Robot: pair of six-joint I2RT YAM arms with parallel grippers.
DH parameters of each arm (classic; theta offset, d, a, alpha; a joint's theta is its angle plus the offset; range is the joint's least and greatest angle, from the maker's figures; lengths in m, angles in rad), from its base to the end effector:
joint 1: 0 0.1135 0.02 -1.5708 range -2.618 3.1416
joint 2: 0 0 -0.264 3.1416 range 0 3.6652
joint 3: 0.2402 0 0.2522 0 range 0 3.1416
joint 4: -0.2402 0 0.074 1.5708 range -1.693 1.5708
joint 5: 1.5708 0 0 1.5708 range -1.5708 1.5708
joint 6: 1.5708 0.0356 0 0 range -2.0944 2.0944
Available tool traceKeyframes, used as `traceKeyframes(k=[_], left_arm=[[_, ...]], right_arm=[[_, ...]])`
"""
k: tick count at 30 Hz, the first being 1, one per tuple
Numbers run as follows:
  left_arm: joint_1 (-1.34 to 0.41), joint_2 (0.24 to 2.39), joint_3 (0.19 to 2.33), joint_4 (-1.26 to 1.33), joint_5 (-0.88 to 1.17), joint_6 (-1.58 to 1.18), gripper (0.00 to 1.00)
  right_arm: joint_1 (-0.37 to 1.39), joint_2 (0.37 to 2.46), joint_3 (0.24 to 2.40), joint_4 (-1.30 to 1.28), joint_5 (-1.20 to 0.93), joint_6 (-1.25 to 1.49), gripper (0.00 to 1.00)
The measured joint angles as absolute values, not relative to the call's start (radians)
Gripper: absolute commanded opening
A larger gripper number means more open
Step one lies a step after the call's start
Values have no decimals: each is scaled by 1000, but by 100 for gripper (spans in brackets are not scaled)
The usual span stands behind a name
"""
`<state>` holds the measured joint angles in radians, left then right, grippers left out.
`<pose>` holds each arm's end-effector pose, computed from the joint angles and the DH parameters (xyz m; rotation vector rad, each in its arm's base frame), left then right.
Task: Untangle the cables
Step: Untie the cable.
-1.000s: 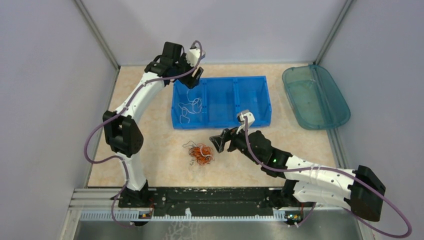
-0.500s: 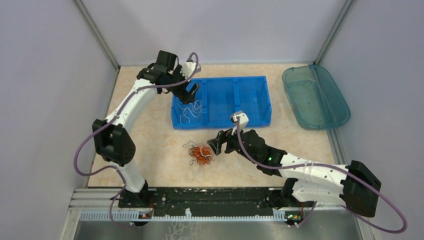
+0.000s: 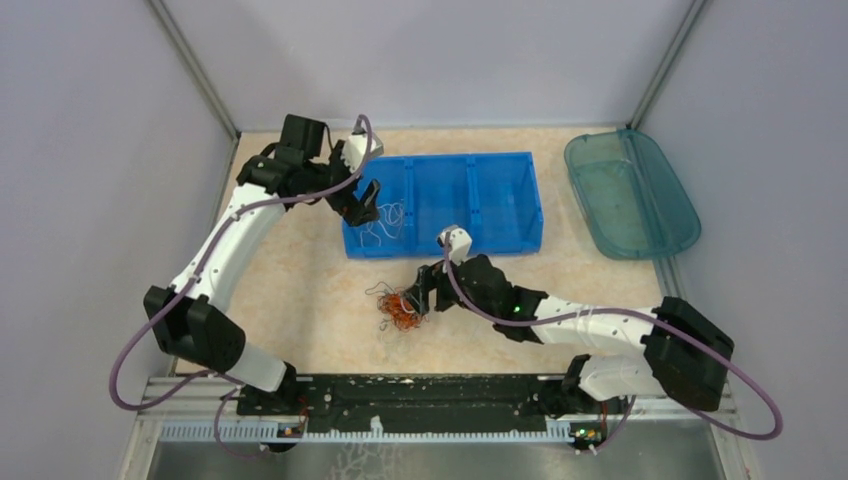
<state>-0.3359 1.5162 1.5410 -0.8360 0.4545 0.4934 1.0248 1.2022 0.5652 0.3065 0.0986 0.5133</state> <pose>0.2988 -0.1209 0.3663 1.1279 2.0322 -0.4609 0.1385 0.2212 0.2268 -0.4409 1.9667 0.9290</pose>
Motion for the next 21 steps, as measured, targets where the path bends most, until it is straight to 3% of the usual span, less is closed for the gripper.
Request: traceKeyframes(k=[21], left_arm=[[-318, 1274, 1245, -823, 618, 646, 100]], right_arm=[[1026, 1467, 612, 396, -7, 590, 51]])
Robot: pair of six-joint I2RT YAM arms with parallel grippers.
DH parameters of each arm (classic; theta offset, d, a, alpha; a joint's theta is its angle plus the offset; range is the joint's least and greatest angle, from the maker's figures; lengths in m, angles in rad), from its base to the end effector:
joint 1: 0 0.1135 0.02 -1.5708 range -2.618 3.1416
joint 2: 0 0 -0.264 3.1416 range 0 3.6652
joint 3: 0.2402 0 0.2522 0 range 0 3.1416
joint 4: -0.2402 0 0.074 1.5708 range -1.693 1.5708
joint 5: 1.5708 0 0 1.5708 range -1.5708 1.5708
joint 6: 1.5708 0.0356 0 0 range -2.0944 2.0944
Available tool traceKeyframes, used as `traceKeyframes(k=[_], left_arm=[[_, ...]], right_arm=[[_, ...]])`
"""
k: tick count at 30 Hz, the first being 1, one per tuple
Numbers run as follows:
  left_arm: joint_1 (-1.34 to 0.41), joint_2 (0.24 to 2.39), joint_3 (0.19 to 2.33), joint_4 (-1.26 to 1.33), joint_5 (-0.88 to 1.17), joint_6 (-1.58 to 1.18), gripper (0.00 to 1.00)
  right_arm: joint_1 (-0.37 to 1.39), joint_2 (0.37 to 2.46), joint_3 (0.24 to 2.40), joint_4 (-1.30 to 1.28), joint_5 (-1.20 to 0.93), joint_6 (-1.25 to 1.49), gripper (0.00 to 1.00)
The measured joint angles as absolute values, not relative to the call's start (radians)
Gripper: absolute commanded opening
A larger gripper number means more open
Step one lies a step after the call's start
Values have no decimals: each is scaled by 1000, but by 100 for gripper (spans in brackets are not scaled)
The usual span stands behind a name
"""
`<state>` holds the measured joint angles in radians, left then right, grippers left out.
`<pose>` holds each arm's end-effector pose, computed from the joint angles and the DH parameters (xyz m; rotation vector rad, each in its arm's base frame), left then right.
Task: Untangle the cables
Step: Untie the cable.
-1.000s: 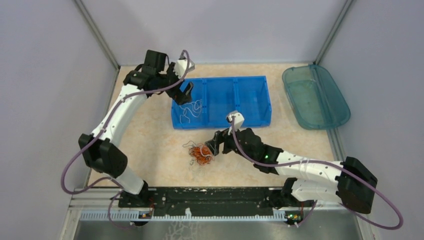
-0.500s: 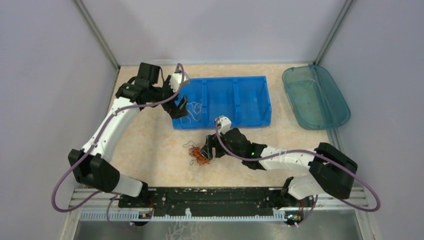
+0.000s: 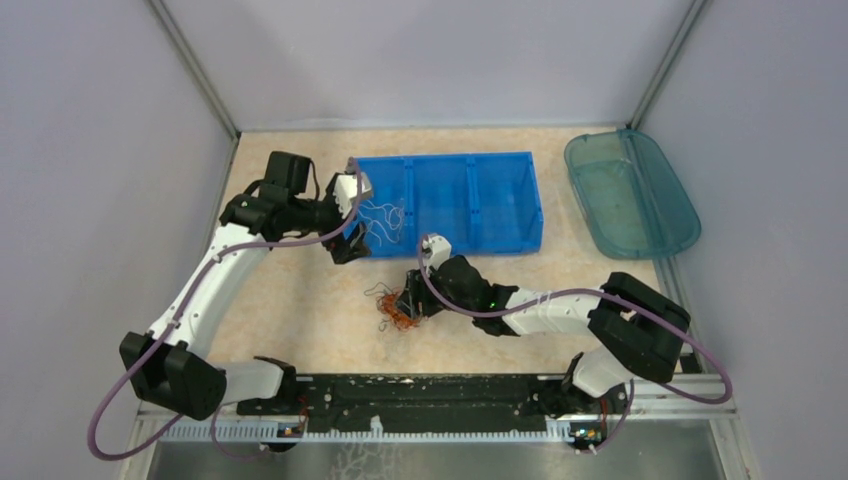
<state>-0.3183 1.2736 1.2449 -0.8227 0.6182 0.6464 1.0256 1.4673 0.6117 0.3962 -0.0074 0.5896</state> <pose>0.2378 -0.1001 0.3414 1.3000 1.8926 -0.5782 0.1537 0.2540 0.1819 -0.4780 2.1346 0.9872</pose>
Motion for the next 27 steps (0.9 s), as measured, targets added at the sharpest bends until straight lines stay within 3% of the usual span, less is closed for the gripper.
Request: traceKeyframes(k=[14, 27], left_arm=[[-318, 1251, 1195, -815, 650, 710, 100], [-318, 1247, 1169, -815, 675, 738, 100]], right_arm=[[1025, 1463, 624, 406, -14, 604, 22], [1023, 1382, 624, 397, -10, 606, 19]])
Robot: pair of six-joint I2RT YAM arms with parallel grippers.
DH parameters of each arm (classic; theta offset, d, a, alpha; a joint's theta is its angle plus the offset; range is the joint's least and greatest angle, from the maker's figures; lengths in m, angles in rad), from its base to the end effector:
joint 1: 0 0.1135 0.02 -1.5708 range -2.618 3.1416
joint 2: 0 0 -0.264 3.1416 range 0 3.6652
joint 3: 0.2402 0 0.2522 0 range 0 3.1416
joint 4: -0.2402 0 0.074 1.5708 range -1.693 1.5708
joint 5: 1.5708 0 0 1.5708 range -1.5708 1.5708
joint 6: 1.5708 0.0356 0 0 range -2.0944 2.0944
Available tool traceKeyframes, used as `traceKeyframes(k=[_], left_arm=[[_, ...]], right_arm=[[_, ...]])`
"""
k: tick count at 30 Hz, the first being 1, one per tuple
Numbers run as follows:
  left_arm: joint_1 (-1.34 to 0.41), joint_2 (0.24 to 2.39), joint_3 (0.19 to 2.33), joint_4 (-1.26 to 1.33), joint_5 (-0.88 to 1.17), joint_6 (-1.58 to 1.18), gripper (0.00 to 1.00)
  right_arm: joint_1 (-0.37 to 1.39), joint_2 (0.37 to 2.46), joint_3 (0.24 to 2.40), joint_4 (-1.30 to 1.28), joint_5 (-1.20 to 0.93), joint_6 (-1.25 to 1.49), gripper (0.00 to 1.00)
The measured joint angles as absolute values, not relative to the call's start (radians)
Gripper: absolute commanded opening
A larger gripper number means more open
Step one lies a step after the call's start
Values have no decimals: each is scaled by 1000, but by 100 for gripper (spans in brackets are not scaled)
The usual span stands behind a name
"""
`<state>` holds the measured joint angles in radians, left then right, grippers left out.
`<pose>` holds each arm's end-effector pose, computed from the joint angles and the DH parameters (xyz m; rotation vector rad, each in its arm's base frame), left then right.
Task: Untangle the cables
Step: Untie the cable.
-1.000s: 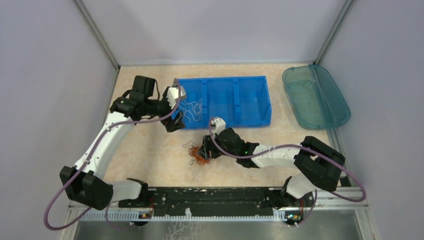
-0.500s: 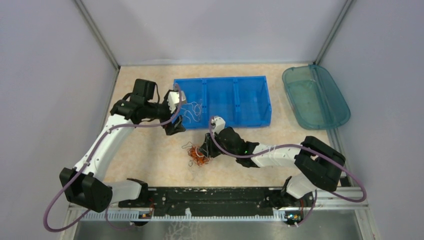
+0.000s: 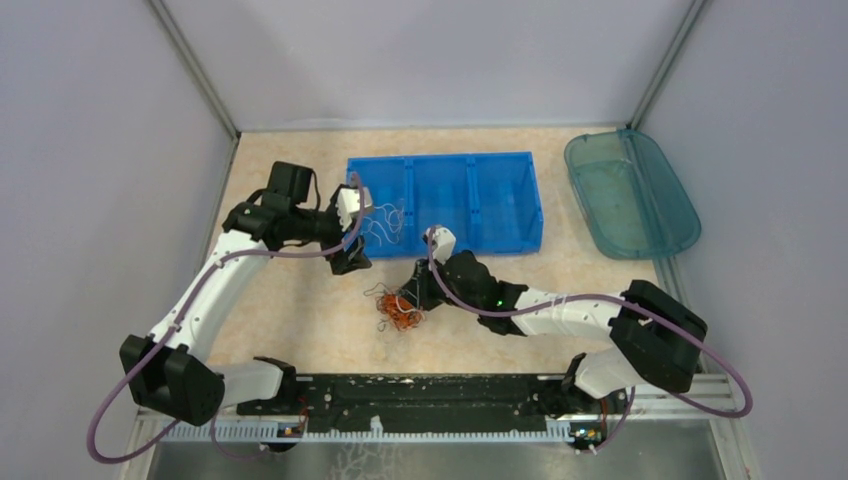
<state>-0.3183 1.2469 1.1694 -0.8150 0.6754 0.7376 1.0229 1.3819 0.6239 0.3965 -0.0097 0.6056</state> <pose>0.2293 -0.0990 0.3254 1.3930 1.8278 -0.6159 0.1518 0.2495 0.2092 -0.4405 2.0467 1.0590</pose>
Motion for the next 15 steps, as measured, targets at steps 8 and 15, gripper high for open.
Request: traceKeyframes(k=[8, 15], left_arm=[[-318, 1247, 1150, -815, 683, 754, 100], [-318, 1247, 1149, -816, 685, 764, 100]], right_arm=[[1018, 1367, 624, 393, -6, 606, 19], [1018, 1360, 624, 389, -5, 606, 19]])
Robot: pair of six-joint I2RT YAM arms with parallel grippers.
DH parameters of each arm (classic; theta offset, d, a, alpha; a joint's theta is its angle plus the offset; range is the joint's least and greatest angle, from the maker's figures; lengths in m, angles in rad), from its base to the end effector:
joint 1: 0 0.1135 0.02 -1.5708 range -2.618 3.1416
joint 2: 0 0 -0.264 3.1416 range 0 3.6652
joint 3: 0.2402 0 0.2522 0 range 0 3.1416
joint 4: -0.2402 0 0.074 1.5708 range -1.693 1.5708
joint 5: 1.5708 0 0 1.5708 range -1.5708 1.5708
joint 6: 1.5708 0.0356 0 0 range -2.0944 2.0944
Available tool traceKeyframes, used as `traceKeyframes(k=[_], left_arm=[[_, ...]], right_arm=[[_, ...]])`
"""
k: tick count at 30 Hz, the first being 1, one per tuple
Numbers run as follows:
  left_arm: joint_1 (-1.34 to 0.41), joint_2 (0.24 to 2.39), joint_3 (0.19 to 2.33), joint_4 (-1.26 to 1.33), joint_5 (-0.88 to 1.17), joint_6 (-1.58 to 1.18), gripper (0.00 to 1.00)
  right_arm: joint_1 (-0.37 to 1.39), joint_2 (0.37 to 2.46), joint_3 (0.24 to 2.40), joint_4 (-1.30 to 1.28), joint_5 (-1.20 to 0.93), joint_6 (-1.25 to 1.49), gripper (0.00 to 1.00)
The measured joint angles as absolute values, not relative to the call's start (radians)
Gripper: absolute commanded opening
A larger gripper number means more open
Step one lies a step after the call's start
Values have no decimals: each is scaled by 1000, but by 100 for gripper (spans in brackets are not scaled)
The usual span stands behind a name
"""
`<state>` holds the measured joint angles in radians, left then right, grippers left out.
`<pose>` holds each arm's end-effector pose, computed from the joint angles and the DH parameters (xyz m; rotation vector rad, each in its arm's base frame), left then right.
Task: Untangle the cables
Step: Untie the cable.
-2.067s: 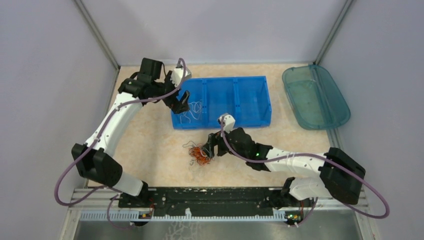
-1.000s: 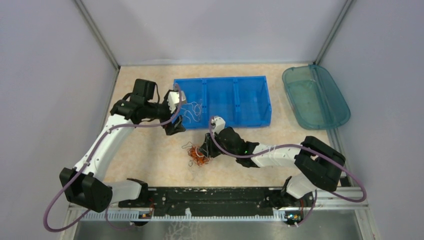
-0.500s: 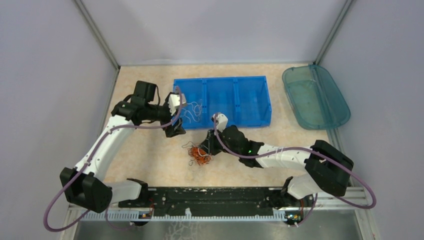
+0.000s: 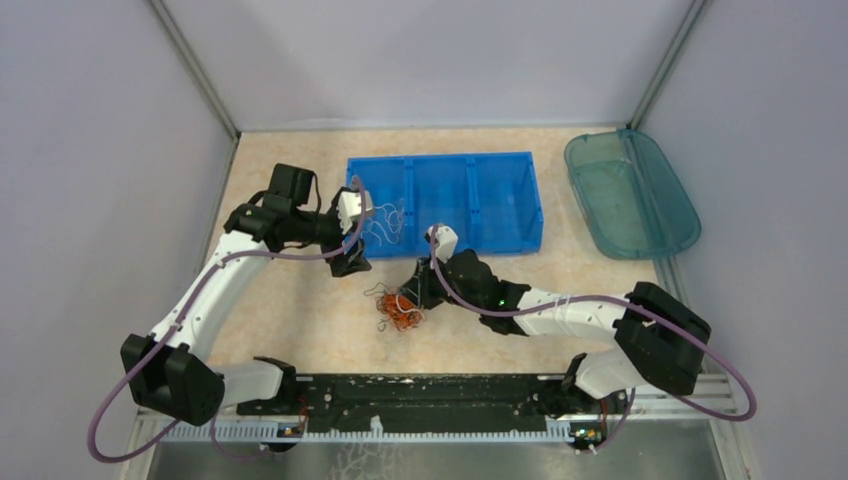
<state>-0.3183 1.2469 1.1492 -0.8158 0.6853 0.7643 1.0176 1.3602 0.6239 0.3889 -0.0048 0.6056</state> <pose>0.2282 -0.0989 0.3192 1.4191 1.8196 -0.6241 0.1520 0.2465 0.2143 -0.4282 2.0323 1.0602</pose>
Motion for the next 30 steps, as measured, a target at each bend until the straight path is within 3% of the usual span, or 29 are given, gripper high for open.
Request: traceKeyframes(k=[10, 14, 20, 30], left_arm=[[-318, 1237, 1149, -824, 685, 783, 100], [-318, 1221, 1139, -831, 685, 800, 100], [-318, 1199, 1098, -852, 685, 833, 100], [-318, 1196, 1095, -870, 685, 875, 100]], right_arm=[[1015, 1320, 623, 361, 4, 607, 23], [1011, 1301, 623, 355, 6, 614, 38], [1011, 1307, 623, 359, -12, 623, 49], [1005, 1471, 645, 355, -32, 612, 43]])
